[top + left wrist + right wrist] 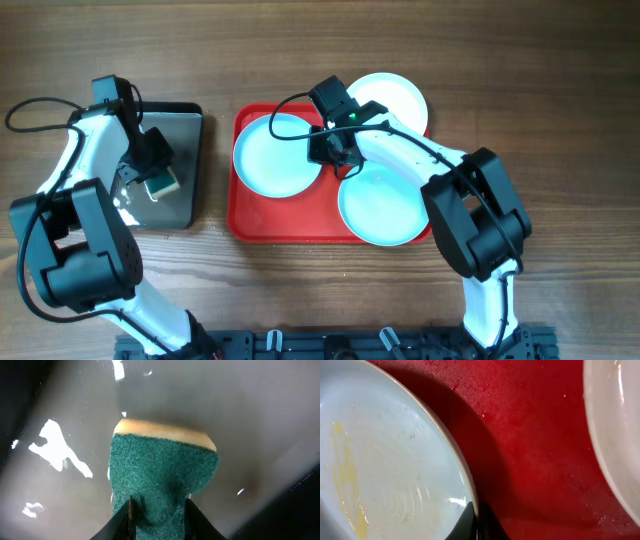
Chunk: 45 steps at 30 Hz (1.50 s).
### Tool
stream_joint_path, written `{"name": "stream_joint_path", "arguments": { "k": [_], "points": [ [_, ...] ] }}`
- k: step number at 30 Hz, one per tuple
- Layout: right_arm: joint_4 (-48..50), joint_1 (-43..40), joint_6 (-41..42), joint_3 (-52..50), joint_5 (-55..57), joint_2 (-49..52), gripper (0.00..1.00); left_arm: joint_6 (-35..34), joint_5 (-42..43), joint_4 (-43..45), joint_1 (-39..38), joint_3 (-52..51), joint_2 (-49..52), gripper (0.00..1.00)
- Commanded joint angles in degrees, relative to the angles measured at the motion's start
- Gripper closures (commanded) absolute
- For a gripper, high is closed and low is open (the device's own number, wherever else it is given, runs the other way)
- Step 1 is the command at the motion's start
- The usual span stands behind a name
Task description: Clean dirty plates on tray and stack at the side
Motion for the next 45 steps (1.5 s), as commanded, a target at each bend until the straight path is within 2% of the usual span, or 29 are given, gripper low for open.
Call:
{"name": "stream_joint_path", "arguments": {
  "k": [1, 7, 14, 18, 21, 27, 32, 39, 45],
  "points": [
    [0.13, 0.15, 1.07, 0.85, 0.66, 1.73, 0.96, 0.55, -1.05, -0.90, 0.22, -0.44, -0.94, 0.73],
    [0.15, 0.15, 1.07, 0.85, 0.66, 1.73, 0.96, -0.04, -1.66, -1.40, 0.22, -0.59, -0.94, 0.76],
    [0.15, 0.15, 1.09, 0.85, 0.66, 1.73, 0.96, -0.11, -1.64, 4.11, 0.22, -6.10, -0.90, 0.76],
    [0.15, 0.15, 1.11, 0.85, 0.66, 1.73, 0.96, -1.38, -1.64, 8.31, 0.22, -9.07, -0.50, 0.81],
    [0.15, 0.15, 1.09, 0.85, 0.66, 1.73, 0.96, -1.57, -1.64, 10.80, 0.22, -11.39, -0.17, 0.95],
    [0.48, 0.15, 1.25, 0.85, 0.22, 1.73, 0.96, -2.45, 0.20, 11.02, 0.22, -12.07, -0.44, 0.96],
    [1.55, 0.13, 1.01, 0.85, -1.86, 1.70, 0.96, -0.46, 7.26, 8.02, 0.15, -7.39, -3.04, 0.96],
    [1.44, -1.51, -1.97, 0.87, -3.58, -0.04, 0.96, 6.84, 14.60, -3.21, -0.68, 2.71, -10.23, 0.96],
    [0.24, -1.60, -2.32, 0.87, -4.52, -0.11, 0.96, 9.60, 16.17, -2.86, -8.52, 2.89, -12.07, 0.96]
  ]
}}
